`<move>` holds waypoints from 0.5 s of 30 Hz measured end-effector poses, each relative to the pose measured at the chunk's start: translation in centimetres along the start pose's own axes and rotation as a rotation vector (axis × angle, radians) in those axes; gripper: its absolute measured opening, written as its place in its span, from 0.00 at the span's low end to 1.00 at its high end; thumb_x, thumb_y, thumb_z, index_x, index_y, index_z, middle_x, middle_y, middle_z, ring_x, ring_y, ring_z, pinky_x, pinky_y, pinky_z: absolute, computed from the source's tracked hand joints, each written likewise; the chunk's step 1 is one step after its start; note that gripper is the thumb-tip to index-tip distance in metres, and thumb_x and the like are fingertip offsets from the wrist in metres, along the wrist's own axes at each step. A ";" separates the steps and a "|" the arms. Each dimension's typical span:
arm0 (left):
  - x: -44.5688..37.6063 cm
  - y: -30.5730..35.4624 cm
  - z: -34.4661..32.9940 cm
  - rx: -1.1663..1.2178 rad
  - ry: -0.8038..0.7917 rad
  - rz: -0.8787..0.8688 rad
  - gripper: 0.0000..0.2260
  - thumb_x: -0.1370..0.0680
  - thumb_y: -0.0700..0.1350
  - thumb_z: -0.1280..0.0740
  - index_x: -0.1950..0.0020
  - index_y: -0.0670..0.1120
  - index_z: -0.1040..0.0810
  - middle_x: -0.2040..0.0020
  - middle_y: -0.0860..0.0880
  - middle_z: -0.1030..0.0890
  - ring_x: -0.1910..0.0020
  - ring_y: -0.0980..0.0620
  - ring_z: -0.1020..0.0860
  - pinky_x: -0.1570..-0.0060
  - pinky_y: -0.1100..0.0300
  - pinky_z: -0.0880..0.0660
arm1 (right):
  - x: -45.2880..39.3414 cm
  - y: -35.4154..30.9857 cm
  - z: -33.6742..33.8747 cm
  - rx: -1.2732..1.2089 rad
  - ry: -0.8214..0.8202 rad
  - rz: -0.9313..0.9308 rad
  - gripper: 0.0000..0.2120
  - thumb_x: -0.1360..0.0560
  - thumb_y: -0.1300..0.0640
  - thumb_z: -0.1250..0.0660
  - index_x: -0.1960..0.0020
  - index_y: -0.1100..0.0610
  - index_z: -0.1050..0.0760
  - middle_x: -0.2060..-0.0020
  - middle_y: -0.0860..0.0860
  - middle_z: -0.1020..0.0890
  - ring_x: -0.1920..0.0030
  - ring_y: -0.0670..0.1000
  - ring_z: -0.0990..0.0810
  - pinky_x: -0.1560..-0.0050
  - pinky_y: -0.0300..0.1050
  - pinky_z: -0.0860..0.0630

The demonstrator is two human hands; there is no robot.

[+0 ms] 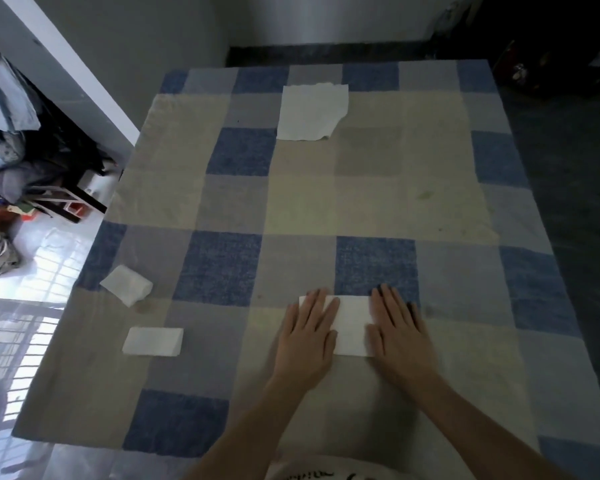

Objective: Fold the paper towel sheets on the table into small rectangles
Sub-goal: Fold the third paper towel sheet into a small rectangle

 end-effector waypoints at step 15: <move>-0.7 6.4 -2.3 0.031 -0.151 -0.142 0.24 0.16 0.52 0.56 0.21 0.49 0.45 0.20 0.51 0.47 0.22 0.51 0.54 0.27 0.47 0.48 | 0.5 1.1 0.5 0.012 0.014 -0.026 0.29 0.21 0.47 0.52 0.23 0.56 0.48 0.23 0.52 0.43 0.24 0.50 0.47 0.26 0.55 0.51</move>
Point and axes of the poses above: each hand's wrist, its own x-axis away from the middle knuckle, its own z-axis out of the back of the hand, y = z × x, the point moved 10 cm from there along -x, towards the middle knuckle
